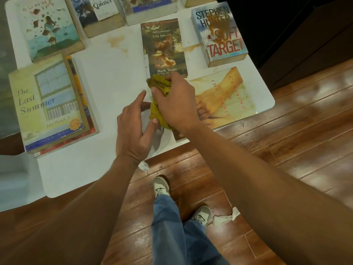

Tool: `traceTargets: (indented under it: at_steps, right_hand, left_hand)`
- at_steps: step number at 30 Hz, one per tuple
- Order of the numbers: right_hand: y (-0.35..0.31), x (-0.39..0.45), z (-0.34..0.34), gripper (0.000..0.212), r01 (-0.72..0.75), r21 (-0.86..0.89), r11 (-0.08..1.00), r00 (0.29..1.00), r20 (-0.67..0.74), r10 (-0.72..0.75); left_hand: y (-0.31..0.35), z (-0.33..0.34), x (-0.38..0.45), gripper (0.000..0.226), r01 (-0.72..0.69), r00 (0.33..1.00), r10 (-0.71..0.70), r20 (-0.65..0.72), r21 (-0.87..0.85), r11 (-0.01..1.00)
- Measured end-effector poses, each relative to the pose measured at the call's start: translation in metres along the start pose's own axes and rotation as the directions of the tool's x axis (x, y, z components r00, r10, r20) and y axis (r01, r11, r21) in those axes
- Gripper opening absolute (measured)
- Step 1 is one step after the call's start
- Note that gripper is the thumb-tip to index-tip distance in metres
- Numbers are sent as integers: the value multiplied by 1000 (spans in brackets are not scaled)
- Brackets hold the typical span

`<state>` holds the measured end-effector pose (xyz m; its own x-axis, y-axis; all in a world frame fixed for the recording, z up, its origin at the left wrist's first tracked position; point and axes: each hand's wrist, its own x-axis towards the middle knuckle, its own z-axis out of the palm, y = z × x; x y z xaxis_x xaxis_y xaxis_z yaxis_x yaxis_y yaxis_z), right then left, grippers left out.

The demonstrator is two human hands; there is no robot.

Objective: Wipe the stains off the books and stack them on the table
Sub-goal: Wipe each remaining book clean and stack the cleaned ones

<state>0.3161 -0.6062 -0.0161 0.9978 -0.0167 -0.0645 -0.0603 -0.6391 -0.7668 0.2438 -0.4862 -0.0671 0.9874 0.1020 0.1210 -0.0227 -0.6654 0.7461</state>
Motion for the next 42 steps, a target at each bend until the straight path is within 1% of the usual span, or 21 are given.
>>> traceTargets:
  at_steps: [1, 2, 3, 4, 5, 7, 9, 12, 15, 18, 21, 24, 27, 28, 30, 32, 33, 35, 37, 40, 42]
  right_hand:
    - [0, 0, -4, 34, -68, 115, 991, 997, 27, 66]
    - [0, 1, -9, 32, -161, 265, 951, 986, 74, 146]
    - [0, 1, -15, 29, -255, 435, 864, 967, 132, 220]
    - [3, 1, -23, 25, -326, 581, 746, 945, 175, 277]
    - [5, 0, -32, 23, -371, 678, 635, 924, 200, 326]
    - [10, -2, -52, 21, -416, 774, 477, 883, 220, 413]
    - [17, -7, -75, 23, -435, 831, 347, 852, 255, 458]
    - [33, -21, -105, 25, -449, 863, 230, 817, 294, 496]
    - [44, -31, -130, 31, -453, 883, 118, 799, 344, 493]
    - [45, -40, -142, 33, -461, 883, 87, 791, 364, 493]
    - [48, -47, -148, 33, -453, 887, 94, 792, 351, 500]
    - [48, -52, -154, 37, -465, 879, 105, 779, 350, 520]
    - [45, -55, -153, 33, -508, 853, 121, 744, 363, 561]
    - [43, -54, -151, 33, -522, 843, 127, 731, 366, 576]
    - [37, -50, -148, 33, -548, 825, 141, 710, 369, 599]
    - [33, -44, -148, 33, -548, 822, 157, 699, 347, 625]
    - [32, -41, -147, 33, -547, 821, 163, 690, 331, 644]
    - [30, -39, -149, 33, -550, 822, 149, 655, 314, 687]
    - [30, -40, -151, 29, -561, 824, 85, 606, 338, 720]
    - [31, -49, -150, 27, -588, 808, -36, 524, 415, 744]
    - [29, -51, -149, 27, -605, 792, -78, 496, 453, 741]
  left_hand:
    - [-1, 0, -1, 64, -6, 1000, 6, -3, -4, 1000]
    - [-2, -1, -1, 64, -8, 1000, 8, -6, -2, 1000]
    - [-3, -1, -1, 64, -5, 1000, 5, -5, 3, 1000]
    - [-3, 0, 0, 64, -3, 1000, 3, -1, 11, 1000]
    - [-4, 1, -1, 64, -6, 1000, 6, 7, 20, 1000]
    - [-4, 1, -2, 65, -24, 999, 23, 32, 39, 999]
    - [-4, 0, -3, 66, -21, 998, 18, 55, 66, 998]
    - [-9, 1, -5, 69, -20, 995, 6, 102, 134, 991]
    - [-5, 3, -5, 74, -13, 986, -27, 163, 239, 971]
    - [2, 0, 0, 77, 39, 968, -109, 224, 299, 954]
    - [12, -6, 13, 75, 84, 921, -195, 337, 317, 945]
    - [26, -13, 23, 65, 127, 862, -262, 435, 315, 941]
    - [35, -22, 28, 55, 152, 833, -306, 460, 342, 927]
    - [37, -25, 31, 54, 149, 841, -306, 447, 353, 924]
    - [38, -31, 35, 55, 147, 877, -283, 388, 344, 928]
    - [43, -35, 43, 57, 161, 910, -247, 332, 268, 950]
    - [45, -35, 46, 59, 144, 921, -220, 323, 243, 959]
    - [50, -33, 56, 61, 25, 921, -119, 371, 249, 968]
    - [54, -28, 70, 67, -79, 880, -48, 472, 246, 966]
    - [57, -22, 84, 81, -87, 776, -109, 621, 276, 957]
    - [62, -19, 87, 85, -110, 743, -136, 655, 320, 941]
